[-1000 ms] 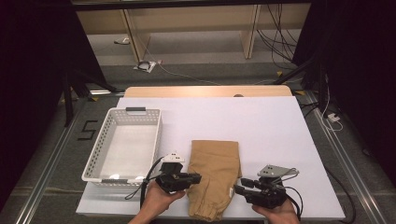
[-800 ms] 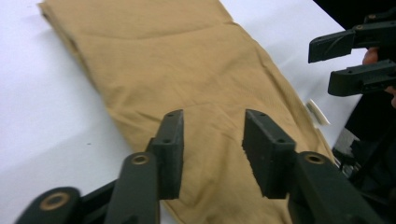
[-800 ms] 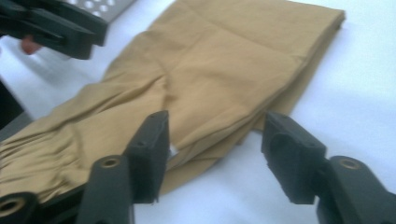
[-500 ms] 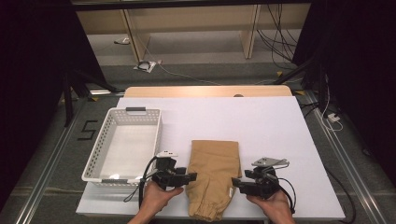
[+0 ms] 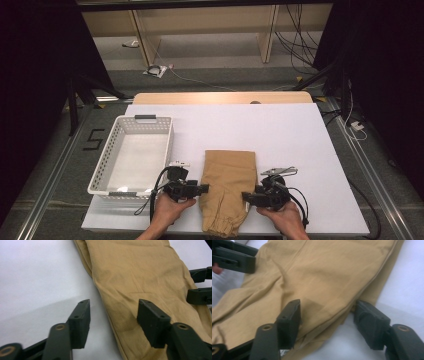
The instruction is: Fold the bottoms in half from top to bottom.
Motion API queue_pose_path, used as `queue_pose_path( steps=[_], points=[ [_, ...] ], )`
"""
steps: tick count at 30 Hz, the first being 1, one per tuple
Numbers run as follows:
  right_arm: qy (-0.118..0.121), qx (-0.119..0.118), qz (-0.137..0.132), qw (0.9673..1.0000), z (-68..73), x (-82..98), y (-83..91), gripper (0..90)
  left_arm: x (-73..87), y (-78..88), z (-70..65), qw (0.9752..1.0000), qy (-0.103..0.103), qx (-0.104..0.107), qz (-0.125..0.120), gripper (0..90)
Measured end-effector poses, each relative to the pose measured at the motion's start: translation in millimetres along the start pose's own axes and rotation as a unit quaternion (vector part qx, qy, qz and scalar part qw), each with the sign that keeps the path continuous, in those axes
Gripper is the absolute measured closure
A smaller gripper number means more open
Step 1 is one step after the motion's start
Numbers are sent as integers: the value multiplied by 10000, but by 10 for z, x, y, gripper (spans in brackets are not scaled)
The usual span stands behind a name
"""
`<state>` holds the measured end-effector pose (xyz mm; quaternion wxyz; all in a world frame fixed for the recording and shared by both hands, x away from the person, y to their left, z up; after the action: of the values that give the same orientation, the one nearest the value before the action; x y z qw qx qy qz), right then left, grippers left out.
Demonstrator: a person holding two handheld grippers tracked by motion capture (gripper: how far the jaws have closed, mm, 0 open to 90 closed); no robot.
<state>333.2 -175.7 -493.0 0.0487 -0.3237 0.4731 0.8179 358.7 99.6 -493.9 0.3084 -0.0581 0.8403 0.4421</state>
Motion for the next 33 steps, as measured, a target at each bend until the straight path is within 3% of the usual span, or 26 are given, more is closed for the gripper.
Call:
queue_pose_path(
  steps=[7, 10, 15, 18, 26, 33],
  points=[
    [-226, -217, 61, 9995, -13, 14, -13, 467, 27, -63, -16, 9998, -87, 117, 139, 660],
    [-278, -255, 78, 9993, -14, 19, -6, 549, 27, -71, -31, 9996, -157, 171, 166, 726],
    [-125, -179, -3, 9998, 28, 17, 26, 745, 28, -64, -51, 9993, -296, 202, 142, 864],
    [-49, -206, -65, 9998, 54, 8, 42, 824, 22, -47, -66, 9990, -359, 253, 78, 882],
    [-15, -317, -348, 9989, 57, -95, 179, 845, -78, 85, -105, 9980, -424, 444, -181, 887],
    [12, -282, -690, 9972, -9, -336, 285, 847, -297, 144, -138, 9967, -394, 499, -513, 888]
  ],
)
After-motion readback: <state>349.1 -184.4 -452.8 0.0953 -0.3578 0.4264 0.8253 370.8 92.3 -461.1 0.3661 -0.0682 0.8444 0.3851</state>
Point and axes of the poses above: each handheld gripper's, and its own axes: y roughly backward along the jaws, x roughly out of its underside, z roughly to its left, the point moved 2 cm from there along -y, roughly forward along the jaws, and after that the axes turned 1 degree about -x, right-handed, at the moved point
